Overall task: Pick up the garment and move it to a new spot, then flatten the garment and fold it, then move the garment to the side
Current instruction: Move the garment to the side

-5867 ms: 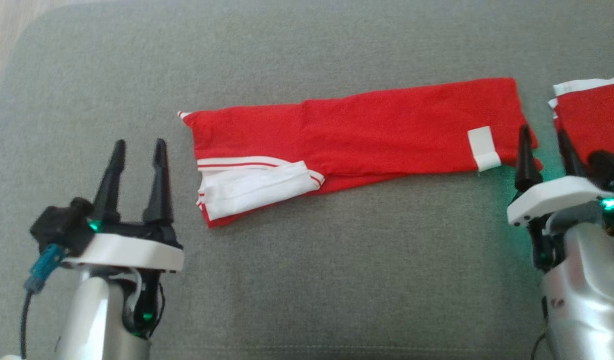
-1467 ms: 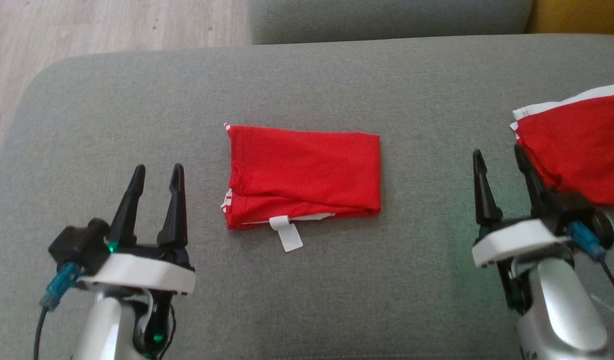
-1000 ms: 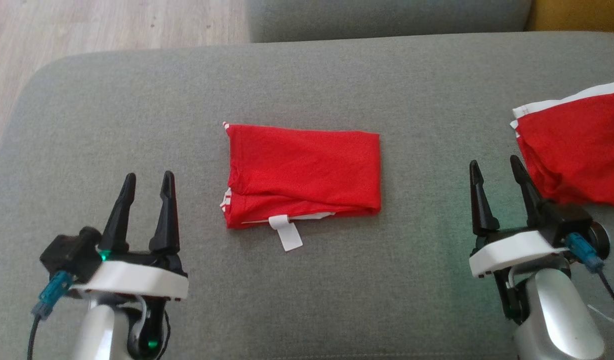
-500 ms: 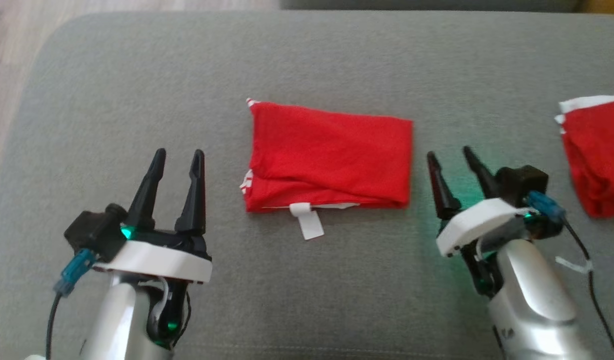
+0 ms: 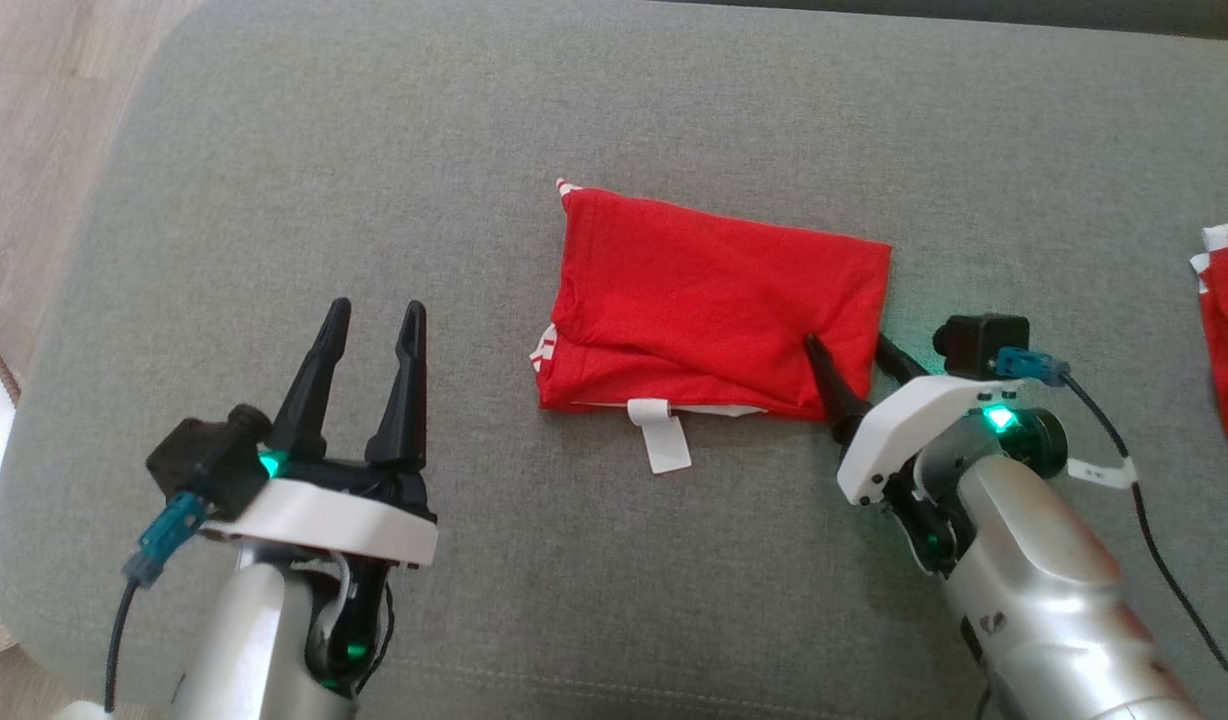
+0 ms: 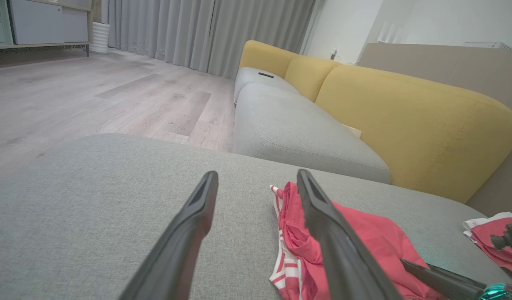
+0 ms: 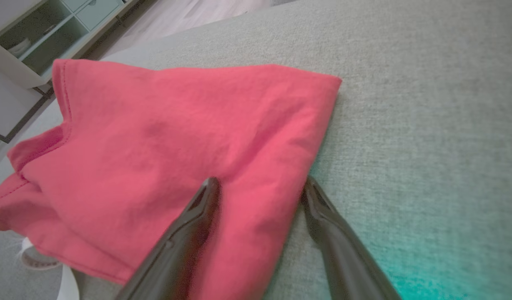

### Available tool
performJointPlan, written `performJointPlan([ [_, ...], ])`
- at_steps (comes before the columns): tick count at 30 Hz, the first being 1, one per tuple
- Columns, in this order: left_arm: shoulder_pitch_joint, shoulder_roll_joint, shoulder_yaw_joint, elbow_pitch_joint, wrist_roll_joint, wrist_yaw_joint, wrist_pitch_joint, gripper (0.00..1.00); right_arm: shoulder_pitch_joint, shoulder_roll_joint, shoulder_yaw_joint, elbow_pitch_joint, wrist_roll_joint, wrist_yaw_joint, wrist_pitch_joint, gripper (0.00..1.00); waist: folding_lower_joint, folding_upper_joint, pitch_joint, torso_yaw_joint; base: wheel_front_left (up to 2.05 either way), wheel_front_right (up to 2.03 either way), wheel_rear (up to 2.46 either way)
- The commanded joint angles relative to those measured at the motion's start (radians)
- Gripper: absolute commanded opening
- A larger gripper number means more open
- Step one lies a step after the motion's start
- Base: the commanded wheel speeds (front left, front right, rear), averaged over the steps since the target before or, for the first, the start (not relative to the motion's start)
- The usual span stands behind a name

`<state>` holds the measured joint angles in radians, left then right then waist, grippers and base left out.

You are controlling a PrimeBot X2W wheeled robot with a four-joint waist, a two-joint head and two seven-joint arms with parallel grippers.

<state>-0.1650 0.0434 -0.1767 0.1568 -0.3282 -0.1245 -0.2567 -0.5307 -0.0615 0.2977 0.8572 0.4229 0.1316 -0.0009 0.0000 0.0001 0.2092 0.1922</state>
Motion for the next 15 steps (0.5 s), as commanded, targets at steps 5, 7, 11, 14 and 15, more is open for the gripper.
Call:
performJointPlan([
  [5, -0.031, 0.007, 0.040, -0.032, 0.005, -0.006, -0.005, 1.00, -0.049, 0.011, 0.091, 0.052, -0.012, -0.001, -0.040, 0.00, 0.0000, -0.0001, -0.013, -0.019, 0.00, 0.00, 0.00],
  [7, -0.029, 0.007, 0.041, -0.035, 0.012, -0.006, -0.005, 1.00, -0.069, 0.011, 0.103, 0.057, -0.055, -0.001, -0.078, 0.00, 0.0000, -0.0001, -0.017, -0.037, 0.00, 0.00, 0.00],
  [11, -0.031, 0.007, 0.032, -0.042, 0.029, -0.006, -0.005, 1.00, -0.107, 0.011, 0.099, 0.061, -0.180, -0.001, -0.142, 0.00, 0.0000, -0.0001, -0.027, -0.082, 0.00, 0.00, 0.00],
  [14, -0.037, 0.007, 0.008, -0.050, 0.041, -0.006, -0.005, 1.00, -0.126, 0.011, 0.079, 0.049, -0.280, -0.001, -0.170, 0.00, 0.0000, -0.0001, -0.036, -0.126, 0.00, 0.00, 0.00],
  [15, -0.040, 0.007, -0.002, -0.051, 0.044, -0.006, -0.005, 1.00, -0.130, 0.011, 0.070, 0.044, -0.316, -0.001, -0.174, 0.00, 0.0000, -0.0001, -0.038, -0.140, 0.00, 0.00, 0.00],
])
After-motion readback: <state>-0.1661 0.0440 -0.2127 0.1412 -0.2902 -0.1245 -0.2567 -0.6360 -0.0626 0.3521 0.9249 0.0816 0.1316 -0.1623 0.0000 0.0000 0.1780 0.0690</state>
